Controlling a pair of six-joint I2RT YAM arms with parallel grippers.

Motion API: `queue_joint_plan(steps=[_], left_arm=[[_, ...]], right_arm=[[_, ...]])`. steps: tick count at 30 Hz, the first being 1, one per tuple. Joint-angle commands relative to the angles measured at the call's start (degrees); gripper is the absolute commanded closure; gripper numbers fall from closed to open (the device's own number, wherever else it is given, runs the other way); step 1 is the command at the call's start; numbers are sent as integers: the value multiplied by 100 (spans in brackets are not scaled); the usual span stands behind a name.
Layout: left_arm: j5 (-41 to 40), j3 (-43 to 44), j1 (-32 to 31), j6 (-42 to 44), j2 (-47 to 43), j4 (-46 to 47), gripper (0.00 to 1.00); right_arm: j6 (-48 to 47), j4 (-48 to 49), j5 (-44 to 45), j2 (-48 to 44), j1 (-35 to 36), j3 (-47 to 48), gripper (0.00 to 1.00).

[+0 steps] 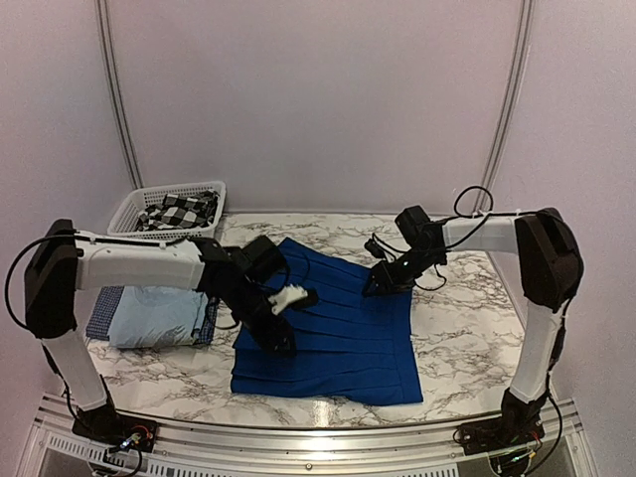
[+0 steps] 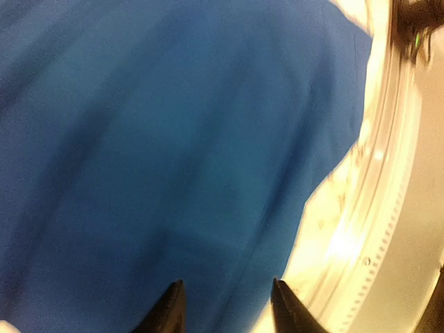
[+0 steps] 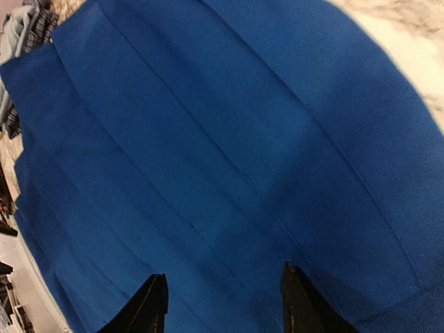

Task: Fold and stack the mixed laundry pile
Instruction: Flatten out the crumpled skirt at the center of the board, then pick up the flattened skirt from the center of the board.

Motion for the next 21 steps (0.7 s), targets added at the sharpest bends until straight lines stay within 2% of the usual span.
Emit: queue_joint_plan(steps=[1,5,9,14,21], left_arm=[[249,983,1145,-315,-235,103,45],[-430,2249,1846,-320,535,109,27],[-647,3507,2388,-413,1581,20,19],[-693,4437,2928,-657,2469,21,16],[-404,5654,3061,-765,3720,31,16]], right_arm=[[-182,-91,-143,-624,-572,345,45],[-273,-376,317,-448,-1058,640,37],[-281,-414,773,-377,-1291,566,25],[-548,-452,588,61,-1338,646,24],[-787,-680,307,748,-1341,974,25]])
